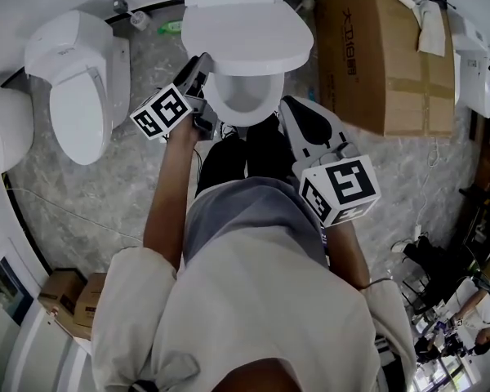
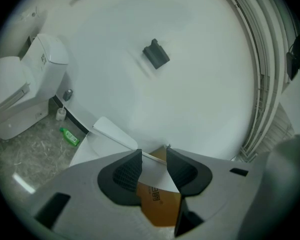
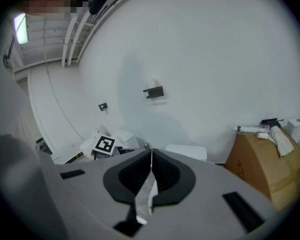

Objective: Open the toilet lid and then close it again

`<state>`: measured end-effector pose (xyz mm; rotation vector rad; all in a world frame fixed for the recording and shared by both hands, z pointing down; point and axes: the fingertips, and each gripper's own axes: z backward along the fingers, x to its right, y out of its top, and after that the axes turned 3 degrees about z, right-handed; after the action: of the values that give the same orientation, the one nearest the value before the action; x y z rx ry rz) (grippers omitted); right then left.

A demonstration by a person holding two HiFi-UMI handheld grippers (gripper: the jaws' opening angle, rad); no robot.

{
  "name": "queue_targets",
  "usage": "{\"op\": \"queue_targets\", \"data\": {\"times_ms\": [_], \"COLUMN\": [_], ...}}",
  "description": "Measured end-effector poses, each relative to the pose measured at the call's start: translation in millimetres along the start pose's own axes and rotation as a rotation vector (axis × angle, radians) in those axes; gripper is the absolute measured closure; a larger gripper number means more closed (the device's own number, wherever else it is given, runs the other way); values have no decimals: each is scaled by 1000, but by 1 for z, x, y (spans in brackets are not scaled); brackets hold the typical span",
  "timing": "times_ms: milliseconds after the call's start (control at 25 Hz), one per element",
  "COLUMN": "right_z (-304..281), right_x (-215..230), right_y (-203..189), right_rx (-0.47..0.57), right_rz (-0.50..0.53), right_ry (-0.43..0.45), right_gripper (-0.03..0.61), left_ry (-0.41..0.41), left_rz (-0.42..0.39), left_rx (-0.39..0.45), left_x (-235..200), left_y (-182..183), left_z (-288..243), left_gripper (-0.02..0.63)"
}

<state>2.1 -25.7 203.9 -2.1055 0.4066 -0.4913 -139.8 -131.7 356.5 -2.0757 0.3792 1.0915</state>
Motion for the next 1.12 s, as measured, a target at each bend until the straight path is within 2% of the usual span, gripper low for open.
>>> {"op": "queue_targets", "data": {"times_ms": [1120], "right_z": [-1], "right_x": [39], "right_y": [23], "right_rx": [18], "right_rz": [25], "right_ry": [-1], "right_gripper": [566], "left_ry": [13], "left_rz": [16], "left_rx": [172], "left_x": [30], "left_y": [80], "left_z": [-44], "left_gripper": [466]}}
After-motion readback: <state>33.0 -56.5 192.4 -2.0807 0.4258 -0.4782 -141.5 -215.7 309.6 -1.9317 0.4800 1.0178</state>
